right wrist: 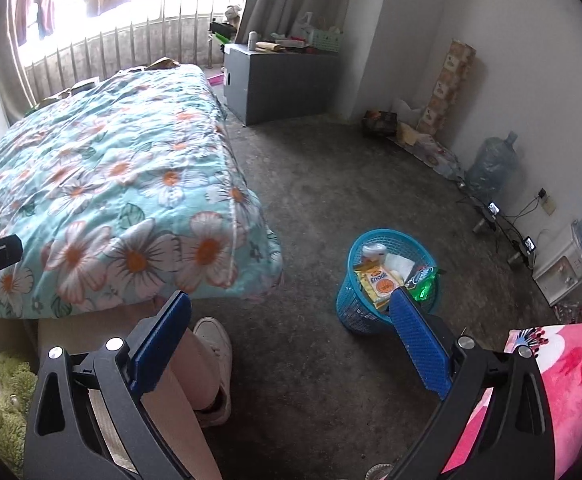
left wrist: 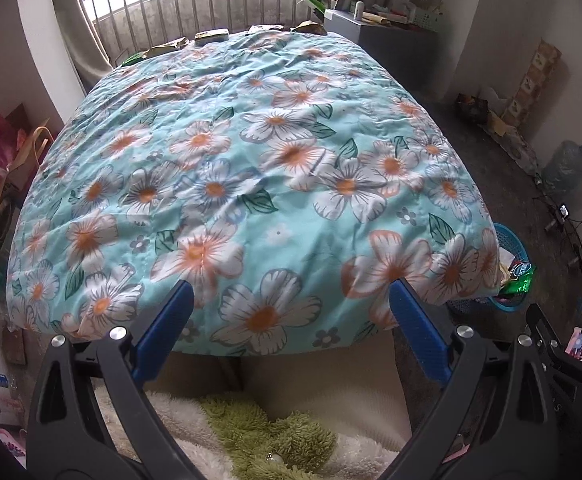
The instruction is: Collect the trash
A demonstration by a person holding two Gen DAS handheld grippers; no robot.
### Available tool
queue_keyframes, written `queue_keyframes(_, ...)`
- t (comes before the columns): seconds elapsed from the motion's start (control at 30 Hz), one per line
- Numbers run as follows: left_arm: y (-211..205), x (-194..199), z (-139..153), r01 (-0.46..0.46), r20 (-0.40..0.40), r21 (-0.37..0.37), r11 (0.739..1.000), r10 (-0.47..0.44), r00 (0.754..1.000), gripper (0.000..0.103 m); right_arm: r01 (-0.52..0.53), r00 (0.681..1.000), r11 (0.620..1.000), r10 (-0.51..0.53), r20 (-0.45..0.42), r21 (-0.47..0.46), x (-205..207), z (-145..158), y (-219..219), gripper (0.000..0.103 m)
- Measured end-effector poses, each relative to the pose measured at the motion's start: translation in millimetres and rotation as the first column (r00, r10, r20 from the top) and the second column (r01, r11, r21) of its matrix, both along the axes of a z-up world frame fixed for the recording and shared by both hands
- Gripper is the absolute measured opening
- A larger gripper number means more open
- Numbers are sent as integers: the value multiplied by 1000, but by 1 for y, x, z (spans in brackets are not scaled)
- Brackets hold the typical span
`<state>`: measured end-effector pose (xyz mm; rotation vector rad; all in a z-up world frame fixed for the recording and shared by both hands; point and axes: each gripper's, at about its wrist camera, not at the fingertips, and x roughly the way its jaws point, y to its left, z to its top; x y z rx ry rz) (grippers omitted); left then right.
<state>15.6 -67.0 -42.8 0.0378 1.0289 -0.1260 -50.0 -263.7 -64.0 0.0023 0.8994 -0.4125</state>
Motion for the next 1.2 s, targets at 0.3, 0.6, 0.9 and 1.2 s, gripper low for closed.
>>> queue_keyframes(0.3,-2,-1,4,1,6,6,1000,-1,1000,94,9,1000,1000,-9,8,1,-1,0,-6,96)
queue_keyframes(0.6,0,-4,8,-2,21,10,1000,2,1000,94,-9,1000,1000,9,18,-11,0,4,-2,96)
queue_keyframes(0.9,0,-4,10,-2,24,11,1000,2,1000,94,-15,999,1000,16,30,-22,3,11,0,96)
queue_keyframes(1.2,3,-2,11,-9,22,8,1000,9,1000,94,-30,999,999,31,31,-31,7,14,6,96)
